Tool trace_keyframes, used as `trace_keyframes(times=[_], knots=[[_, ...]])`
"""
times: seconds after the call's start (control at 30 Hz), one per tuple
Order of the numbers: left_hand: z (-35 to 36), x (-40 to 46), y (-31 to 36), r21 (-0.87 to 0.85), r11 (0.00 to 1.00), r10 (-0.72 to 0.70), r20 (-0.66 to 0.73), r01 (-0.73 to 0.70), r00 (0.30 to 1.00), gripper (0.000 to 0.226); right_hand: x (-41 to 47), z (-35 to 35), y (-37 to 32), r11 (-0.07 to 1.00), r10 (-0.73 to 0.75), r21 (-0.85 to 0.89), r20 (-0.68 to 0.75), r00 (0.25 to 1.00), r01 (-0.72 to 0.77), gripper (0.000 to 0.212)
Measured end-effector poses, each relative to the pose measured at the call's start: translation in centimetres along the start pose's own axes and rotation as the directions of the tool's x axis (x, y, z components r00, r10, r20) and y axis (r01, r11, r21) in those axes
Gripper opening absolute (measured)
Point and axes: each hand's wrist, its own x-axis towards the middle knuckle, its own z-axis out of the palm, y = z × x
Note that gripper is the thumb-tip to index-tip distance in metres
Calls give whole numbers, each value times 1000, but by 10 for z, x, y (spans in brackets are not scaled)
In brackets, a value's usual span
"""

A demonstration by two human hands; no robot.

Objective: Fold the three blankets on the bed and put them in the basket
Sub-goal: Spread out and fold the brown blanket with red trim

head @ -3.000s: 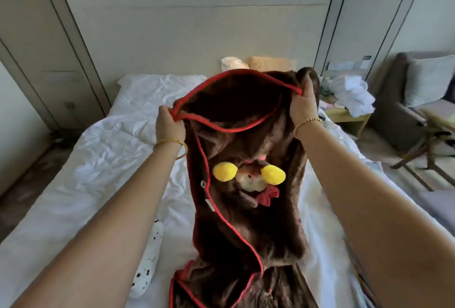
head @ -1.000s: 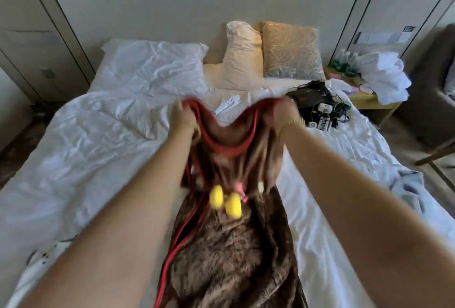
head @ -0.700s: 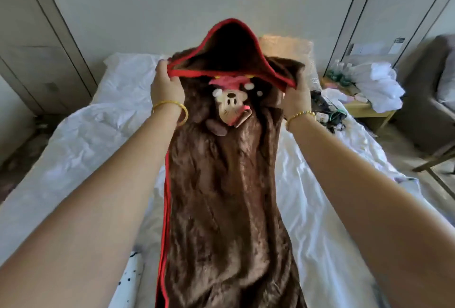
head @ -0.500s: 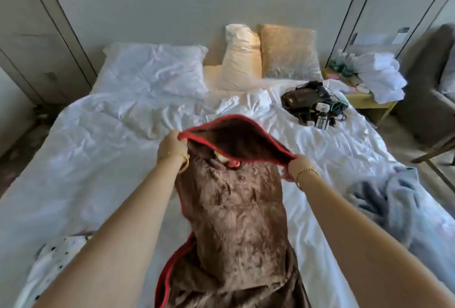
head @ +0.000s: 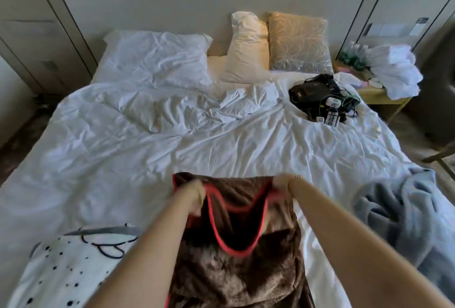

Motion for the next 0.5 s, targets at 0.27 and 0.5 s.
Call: trace_keyframes(times=[0.27,0.5], knots=[[-93,-47,247,13,637,651,-544,-771,529,36,-20,-165,-143,763,-144,206,-870,471,613,64],[-108,-50,215,-32,642,627,-554,-766,548,27,-11,-144,-105,806,-133,259,-797,590,532,65]])
